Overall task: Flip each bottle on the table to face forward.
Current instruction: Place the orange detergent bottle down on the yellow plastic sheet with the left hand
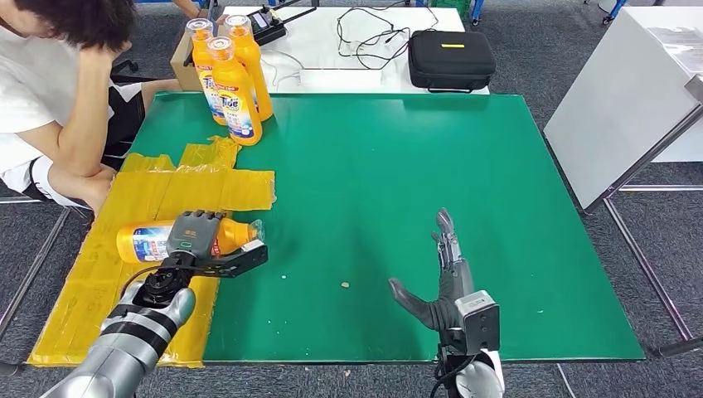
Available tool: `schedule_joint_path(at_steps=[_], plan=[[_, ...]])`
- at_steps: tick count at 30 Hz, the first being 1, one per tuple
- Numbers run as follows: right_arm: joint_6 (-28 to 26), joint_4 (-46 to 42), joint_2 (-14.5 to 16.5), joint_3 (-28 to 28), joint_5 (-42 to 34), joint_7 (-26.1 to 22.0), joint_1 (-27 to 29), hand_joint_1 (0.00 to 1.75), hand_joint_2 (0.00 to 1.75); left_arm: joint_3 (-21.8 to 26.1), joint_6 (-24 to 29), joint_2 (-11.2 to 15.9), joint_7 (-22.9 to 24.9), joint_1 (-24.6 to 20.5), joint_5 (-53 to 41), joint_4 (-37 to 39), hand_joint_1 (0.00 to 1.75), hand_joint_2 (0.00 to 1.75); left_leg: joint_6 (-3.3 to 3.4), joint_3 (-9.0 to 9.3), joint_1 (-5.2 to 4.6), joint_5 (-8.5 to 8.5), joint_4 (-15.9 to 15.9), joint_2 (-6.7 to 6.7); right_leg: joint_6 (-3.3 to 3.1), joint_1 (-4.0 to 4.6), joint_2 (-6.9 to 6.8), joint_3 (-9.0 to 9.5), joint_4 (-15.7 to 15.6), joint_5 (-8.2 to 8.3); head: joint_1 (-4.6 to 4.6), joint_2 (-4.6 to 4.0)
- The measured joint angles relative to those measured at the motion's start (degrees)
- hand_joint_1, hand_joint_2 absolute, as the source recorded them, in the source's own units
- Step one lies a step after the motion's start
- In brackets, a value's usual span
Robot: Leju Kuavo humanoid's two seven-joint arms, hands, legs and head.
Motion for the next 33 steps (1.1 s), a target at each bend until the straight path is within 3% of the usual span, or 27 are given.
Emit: schedule_joint_path(at_steps=[16, 20, 23, 26, 30, 33], plan=[[-0.72, 1.6, -0.02, 1.05, 0.46, 0.62, -0.25, 0.0, 1.75, 0.08, 2.17, -1.09, -1.98, -0.17, 4.25, 1.37, 0.0, 1.75, 0.0, 0.04, -0.01, 0.01, 0.0, -0.05, 0.0, 0.0, 0.0, 0.07, 0.0, -0.01, 0.0, 0.0], [-1.22, 1.6, -0.05, 1.07, 0.38, 0.98, 0.11, 0.0, 0.0, 0.15, 5.28, -1.64, -2.51, 2.07, 4.52, -1.14, 0.0, 1.75, 0.0, 0.03, -0.01, 0.0, 0.0, -0.04, 0.01, 0.0, 0.0, 0.05, 0.0, -0.01, -0.01, 0.0], [-1.27, 1.59, -0.06, 1.07, 0.06, 1.05, 0.71, 0.0, 0.0, 0.15, 8.0, -2.29, -3.01, 4.65, 5.02, -5.3, 0.0, 1.75, 0.0, 0.0, -0.02, -0.02, 0.0, -0.04, 0.01, -0.01, 0.0, 0.04, -0.01, -0.02, 0.0, 0.0], [-1.9, 1.52, -0.06, 1.16, 0.17, 1.16, 1.5, 0.0, 0.0, 0.24, 10.37, -3.09, -7.53, 8.11, 11.8, -11.36, 0.0, 1.75, -0.04, -0.01, -0.03, -0.07, 0.0, -0.04, 0.01, -0.01, 0.0, 0.03, -0.02, -0.03, 0.0, 0.0], [-3.02, 1.52, -0.1, 2.34, 0.83, 1.28, 2.98, 0.0, 0.0, 0.36, 8.6, -4.66, -19.27, 15.19, 33.49, -23.16, 0.0, 1.75, -0.12, -0.01, -0.03, -0.18, 0.0, 0.0, -0.01, -0.01, 0.01, 0.02, -0.03, -0.06, -0.01, 0.0], [-3.67, 1.81, -0.32, 4.01, 1.02, 0.95, 3.91, 0.0, 0.0, 0.55, 1.2, -5.85, -25.81, 21.03, 50.62, -31.13, 0.0, 1.75, -0.14, -0.01, -0.02, -0.23, -0.01, 0.01, -0.04, -0.01, 0.02, 0.0, -0.03, -0.11, -0.01, 0.0]])
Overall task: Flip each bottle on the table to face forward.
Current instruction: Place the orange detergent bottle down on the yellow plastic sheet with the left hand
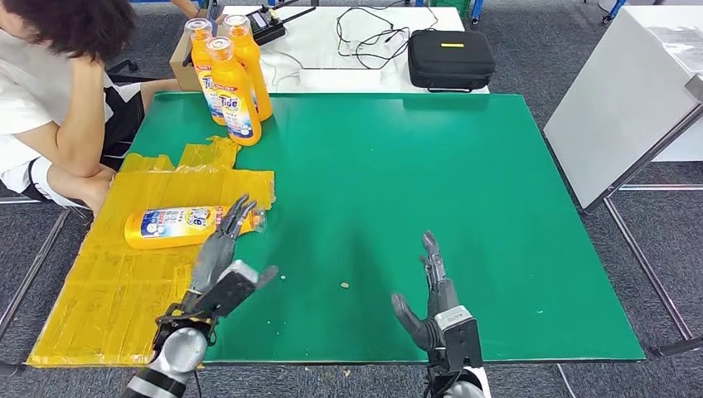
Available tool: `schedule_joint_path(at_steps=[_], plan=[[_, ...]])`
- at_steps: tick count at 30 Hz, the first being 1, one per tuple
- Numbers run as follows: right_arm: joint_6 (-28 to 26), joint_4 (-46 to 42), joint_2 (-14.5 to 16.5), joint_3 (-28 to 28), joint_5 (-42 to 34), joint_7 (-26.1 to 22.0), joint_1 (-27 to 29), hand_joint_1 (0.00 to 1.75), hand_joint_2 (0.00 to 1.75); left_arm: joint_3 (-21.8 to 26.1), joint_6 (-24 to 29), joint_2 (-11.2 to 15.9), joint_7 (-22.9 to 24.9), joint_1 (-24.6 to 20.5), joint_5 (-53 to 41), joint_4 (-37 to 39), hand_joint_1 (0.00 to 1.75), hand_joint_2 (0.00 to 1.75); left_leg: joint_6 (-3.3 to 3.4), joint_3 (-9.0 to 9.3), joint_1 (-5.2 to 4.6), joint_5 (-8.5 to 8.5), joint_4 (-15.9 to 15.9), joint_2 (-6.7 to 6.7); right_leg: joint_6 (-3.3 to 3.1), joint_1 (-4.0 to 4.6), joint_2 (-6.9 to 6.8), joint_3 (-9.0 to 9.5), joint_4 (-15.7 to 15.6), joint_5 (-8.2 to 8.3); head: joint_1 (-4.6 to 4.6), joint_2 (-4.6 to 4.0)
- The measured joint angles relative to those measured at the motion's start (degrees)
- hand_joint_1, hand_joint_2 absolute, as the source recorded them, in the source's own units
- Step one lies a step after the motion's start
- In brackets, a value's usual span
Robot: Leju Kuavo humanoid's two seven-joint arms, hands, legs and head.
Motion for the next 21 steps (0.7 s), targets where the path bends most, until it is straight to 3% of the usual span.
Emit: schedule_joint_path(at_steps=[3, 8, 21], plan=[[-2.01, 0.59, -0.31, 1.83, 1.61, -0.49, 0.61, 0.0, 0.0, 0.27, -5.8, -1.05, -3.2, 5.41, 9.09, -5.41, 0.0, 1.75, -0.02, 0.0, 0.01, -0.02, 0.0, -0.01, -0.03, 0.0, 0.0, -0.02, -0.01, -0.04, 0.0, 0.0], [-6.42, 1.11, -0.79, 3.86, 5.81, -0.48, 0.96, 0.0, 0.0, 0.31, -7.69, -2.06, -3.9, 10.97, 11.46, -9.42, 0.0, 1.75, -0.02, 0.02, 0.03, -0.02, -0.01, -0.02, -0.05, 0.01, -0.01, -0.02, 0.0, -0.06, 0.01, 0.0], [-6.98, 1.32, -1.25, 5.29, 6.33, -0.12, 0.96, 0.0, 0.0, 0.68, -7.85, -2.57, -4.0, 13.54, 11.78, -12.06, 0.0, 1.75, -0.01, 0.05, 0.02, -0.01, -0.01, -0.03, -0.04, 0.01, -0.01, 0.04, 0.0, -0.05, 0.01, 0.0]])
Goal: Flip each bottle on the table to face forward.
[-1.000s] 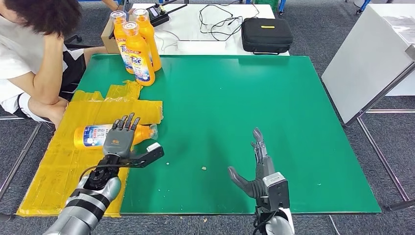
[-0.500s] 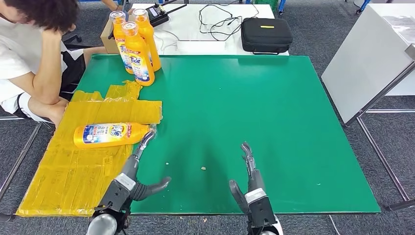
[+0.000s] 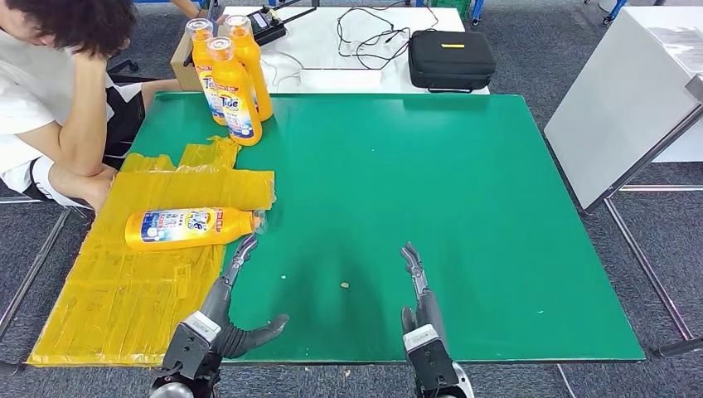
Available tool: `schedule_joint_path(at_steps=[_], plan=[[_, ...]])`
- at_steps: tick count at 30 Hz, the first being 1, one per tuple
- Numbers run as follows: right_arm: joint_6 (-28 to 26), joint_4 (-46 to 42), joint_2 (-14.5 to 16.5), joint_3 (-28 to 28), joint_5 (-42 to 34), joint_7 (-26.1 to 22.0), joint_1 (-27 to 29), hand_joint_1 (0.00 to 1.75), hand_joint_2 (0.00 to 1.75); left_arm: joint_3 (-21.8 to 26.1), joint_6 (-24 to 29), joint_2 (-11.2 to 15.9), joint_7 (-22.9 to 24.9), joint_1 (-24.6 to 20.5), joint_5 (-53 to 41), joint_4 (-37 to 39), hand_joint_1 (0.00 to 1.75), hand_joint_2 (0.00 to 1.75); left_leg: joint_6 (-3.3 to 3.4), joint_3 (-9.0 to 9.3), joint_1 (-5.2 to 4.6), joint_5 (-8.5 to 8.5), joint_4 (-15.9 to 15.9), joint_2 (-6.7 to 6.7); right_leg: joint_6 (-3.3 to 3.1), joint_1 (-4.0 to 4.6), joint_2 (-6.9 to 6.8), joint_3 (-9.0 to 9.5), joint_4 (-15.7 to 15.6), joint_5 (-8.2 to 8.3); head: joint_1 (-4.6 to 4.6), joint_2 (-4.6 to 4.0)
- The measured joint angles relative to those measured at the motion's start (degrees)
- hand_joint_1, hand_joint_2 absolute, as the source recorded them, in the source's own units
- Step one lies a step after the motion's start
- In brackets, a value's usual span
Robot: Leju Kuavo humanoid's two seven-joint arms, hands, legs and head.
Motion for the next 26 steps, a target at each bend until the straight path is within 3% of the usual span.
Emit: schedule_joint_path(at_steps=[13, 17, 23, 25, 26], plan=[[-0.2, 0.0, -0.03, 0.1, -0.98, 0.03, 0.01, 0.0, 0.0, 0.46, -1.32, -0.45, -0.33, 0.79, 4.26, -0.25, 0.0, 1.75, 0.0, 0.0, 0.0, 0.0, 0.0, 0.01, 0.0, 0.0, 0.0, 0.0, 0.0, 0.0, -0.01, 0.0], [-0.25, 0.0, -0.03, 0.1, -2.14, 0.02, 0.03, 0.0, 0.0, 1.26, -1.83, -0.96, -0.9, 1.84, 7.61, -0.4, 0.0, 0.0, 0.0, 0.0, 0.0, 0.0, 0.0, 0.0, 0.0, 0.0, 0.0, 0.0, 0.0, 0.0, 0.0, 0.0], [-0.25, 0.0, -0.03, 0.12, -2.49, 0.02, 0.11, 0.0, 0.0, 2.22, -1.92, -1.31, -1.05, 2.32, 8.57, -0.4, 0.0, 0.0, 0.0, 0.0, 0.0, -0.01, 0.0, 0.0, 0.0, 0.0, 0.0, 0.0, 0.0, 0.0, 0.0, 0.0], [-0.25, 0.0, -0.03, 0.12, -2.49, 0.02, 0.2, 0.0, 0.0, 2.35, -1.95, -1.43, -1.05, 2.37, 8.61, -0.4, 0.0, 0.87, 0.0, 0.01, 0.0, 0.0, 0.0, 0.0, 0.0, 0.0, 0.0, 0.0, 0.0, 0.0, 0.0, 0.0], [-0.25, 0.0, -0.03, 0.12, -2.49, 0.02, 0.23, 0.0, 0.0, 2.37, -1.96, -1.46, -1.05, 2.39, 8.62, -0.4, 0.0, 1.16, 0.0, 0.01, 0.0, 0.0, 0.0, 0.0, 0.0, 0.0, 0.0, 0.01, 0.0, 0.0, 0.0, 0.0]])
